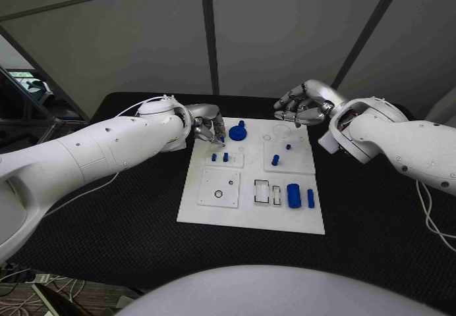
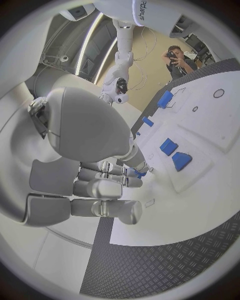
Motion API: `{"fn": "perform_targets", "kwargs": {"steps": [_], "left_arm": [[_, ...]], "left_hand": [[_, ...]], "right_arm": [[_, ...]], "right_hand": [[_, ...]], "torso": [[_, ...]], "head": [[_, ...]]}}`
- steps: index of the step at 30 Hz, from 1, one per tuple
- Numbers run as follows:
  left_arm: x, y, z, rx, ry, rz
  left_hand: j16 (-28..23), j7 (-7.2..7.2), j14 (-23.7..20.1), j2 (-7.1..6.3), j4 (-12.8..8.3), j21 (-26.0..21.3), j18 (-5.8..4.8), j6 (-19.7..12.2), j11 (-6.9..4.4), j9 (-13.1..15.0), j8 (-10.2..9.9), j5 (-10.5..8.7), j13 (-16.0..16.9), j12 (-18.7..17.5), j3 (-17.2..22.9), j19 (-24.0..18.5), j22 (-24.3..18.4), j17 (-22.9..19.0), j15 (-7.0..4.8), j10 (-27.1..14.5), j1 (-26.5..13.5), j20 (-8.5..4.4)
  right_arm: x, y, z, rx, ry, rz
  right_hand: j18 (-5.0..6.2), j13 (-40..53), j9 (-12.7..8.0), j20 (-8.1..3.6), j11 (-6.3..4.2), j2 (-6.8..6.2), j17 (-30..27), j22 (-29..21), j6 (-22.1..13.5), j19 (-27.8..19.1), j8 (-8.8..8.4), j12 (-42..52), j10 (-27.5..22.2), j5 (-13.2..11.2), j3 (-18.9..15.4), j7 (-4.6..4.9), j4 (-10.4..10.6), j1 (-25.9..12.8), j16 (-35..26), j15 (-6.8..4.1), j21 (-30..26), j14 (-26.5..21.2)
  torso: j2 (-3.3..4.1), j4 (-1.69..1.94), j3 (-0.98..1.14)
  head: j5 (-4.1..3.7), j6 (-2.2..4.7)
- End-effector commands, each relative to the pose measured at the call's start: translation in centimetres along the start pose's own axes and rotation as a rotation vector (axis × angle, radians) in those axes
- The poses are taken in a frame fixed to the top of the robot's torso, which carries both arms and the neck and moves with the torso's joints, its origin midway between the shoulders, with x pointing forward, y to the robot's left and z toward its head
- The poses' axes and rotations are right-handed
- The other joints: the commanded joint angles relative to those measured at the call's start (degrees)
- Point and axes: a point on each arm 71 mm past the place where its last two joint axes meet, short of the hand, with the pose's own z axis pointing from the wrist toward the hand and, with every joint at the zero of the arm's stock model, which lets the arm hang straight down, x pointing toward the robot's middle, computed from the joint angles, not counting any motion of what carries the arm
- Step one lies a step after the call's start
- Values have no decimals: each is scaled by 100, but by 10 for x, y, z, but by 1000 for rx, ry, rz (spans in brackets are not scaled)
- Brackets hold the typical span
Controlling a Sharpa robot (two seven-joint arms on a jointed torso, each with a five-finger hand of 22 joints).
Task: Assemble the parts on the task board
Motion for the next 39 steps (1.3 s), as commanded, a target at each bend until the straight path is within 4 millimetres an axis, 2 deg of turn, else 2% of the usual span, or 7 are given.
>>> {"fn": "perform_targets", "kwargs": {"steps": [1,18,39], "left_arm": [[4,-3,1,5,19,-12],[14,-4,5,0,38,-17],[14,0,4,-15,28,-15]], "left_hand": [[15,6,25,-22,-5,18,-421,30,-3,-1,-29,-17,3,-27,35,7,555,-9,-2,52,-43,5],[11,4,20,-20,-16,2,-417,42,-7,0,-33,-15,5,-37,46,-2,550,-22,-4,67,-33,6],[-1,9,1,-11,-37,-27,-411,52,-5,-2,-47,-11,8,-56,69,-20,543,-57,-5,79,-11,6]], "right_arm": [[-1,2,1,-9,-6,3],[0,2,1,-9,-5,3],[0,2,1,-9,-4,3]], "right_hand": [[39,-9,-2,2,-4,-18,3,-2,11,-12,39,-25,47,24,30,-14,1,15,-22,3,-30,-35],[39,-9,-2,2,-4,-18,3,-2,11,-12,39,-25,47,24,30,-14,1,15,-22,3,-30,-35],[39,-9,-2,2,-4,-18,3,-2,11,-12,39,-25,47,24,30,-14,1,15,-22,3,-30,-35]], "torso": [[2,-3,1],[-1,-4,3],[-3,-2,1]], "head": [[-2,-1],[6,-1],[7,-1]]}}
